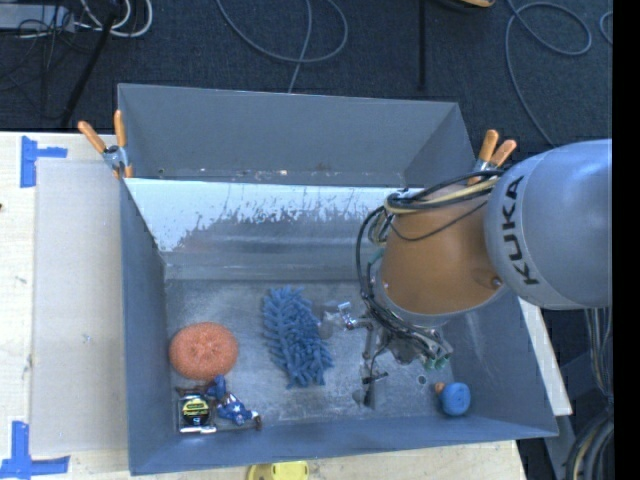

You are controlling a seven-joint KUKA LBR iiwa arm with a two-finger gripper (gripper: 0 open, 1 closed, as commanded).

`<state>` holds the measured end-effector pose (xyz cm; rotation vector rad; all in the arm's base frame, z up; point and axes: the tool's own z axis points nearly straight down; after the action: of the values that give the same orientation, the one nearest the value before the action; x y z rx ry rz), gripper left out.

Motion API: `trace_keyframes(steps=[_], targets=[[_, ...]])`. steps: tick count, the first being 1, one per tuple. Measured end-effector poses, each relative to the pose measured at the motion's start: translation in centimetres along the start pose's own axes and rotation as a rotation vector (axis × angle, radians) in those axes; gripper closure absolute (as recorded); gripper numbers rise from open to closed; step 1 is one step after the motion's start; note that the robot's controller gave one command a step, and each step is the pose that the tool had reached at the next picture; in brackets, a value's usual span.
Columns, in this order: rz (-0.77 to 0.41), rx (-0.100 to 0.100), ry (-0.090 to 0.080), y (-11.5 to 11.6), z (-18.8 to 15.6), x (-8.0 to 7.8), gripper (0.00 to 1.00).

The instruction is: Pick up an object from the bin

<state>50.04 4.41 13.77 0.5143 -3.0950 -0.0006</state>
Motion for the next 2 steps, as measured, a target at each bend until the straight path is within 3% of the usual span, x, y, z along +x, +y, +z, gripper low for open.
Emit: trace_keyframes(steps=[1,2], targets=[[-0.127,0.0,-0.001,2.2,2.9,-1.1,0.0],[-0.187,0.0,-0.002,2.9,3.9,-3.9,0.0]])
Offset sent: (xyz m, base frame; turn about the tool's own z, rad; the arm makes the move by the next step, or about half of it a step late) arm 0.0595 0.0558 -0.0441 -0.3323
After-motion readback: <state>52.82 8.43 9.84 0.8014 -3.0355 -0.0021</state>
